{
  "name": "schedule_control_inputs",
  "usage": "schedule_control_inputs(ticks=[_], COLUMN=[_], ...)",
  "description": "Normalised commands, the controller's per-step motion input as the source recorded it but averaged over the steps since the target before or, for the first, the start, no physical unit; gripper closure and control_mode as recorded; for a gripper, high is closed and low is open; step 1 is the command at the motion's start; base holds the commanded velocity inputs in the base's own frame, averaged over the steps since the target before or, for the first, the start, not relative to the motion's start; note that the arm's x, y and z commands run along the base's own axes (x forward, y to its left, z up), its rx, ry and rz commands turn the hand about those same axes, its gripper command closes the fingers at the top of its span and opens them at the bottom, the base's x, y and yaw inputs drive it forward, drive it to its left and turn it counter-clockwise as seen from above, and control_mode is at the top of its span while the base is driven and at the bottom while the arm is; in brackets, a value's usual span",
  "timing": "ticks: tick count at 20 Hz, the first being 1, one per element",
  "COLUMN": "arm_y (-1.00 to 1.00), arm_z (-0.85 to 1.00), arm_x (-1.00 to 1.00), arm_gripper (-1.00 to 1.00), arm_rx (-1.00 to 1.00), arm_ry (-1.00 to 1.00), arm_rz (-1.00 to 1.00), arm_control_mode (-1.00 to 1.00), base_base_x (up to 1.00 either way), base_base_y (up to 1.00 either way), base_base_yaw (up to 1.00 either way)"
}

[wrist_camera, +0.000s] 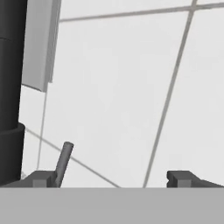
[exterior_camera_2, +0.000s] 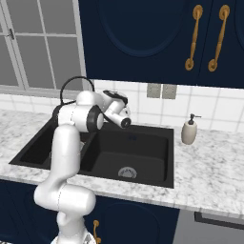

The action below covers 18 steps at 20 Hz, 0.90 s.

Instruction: Put the colander in the sink, put the orange in the colander, and turn on the sink faucet and pour water over the colander.

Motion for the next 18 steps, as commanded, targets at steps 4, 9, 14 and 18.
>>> schedule_control_inputs(ticks=[4,9,14,18], arm_y=[0.21,0.1,0.08,0.11], arm_z=[-0.01,-0.01,-0.06,0.06], arm_x=[0.0,0.14,0.11,-0.08], arm_gripper=[-1.0,-1.0,-1.0,-1.0], arm_rx=[0.02,0.01,0.01,0.05], arm_ry=[0.0,0.0,-0.02,-0.02], arm_rz=[-0.04,-0.03,-0.02,0.0], arm_control_mode=[-1.0,-1.0,-1.0,-1.0], base_base_x=[0.0,0.0,0.0,0.0], base_base_y=[0.0,0.0,0.0,0.0], base_base_yaw=[0.0,0.0,0.0,0.0])
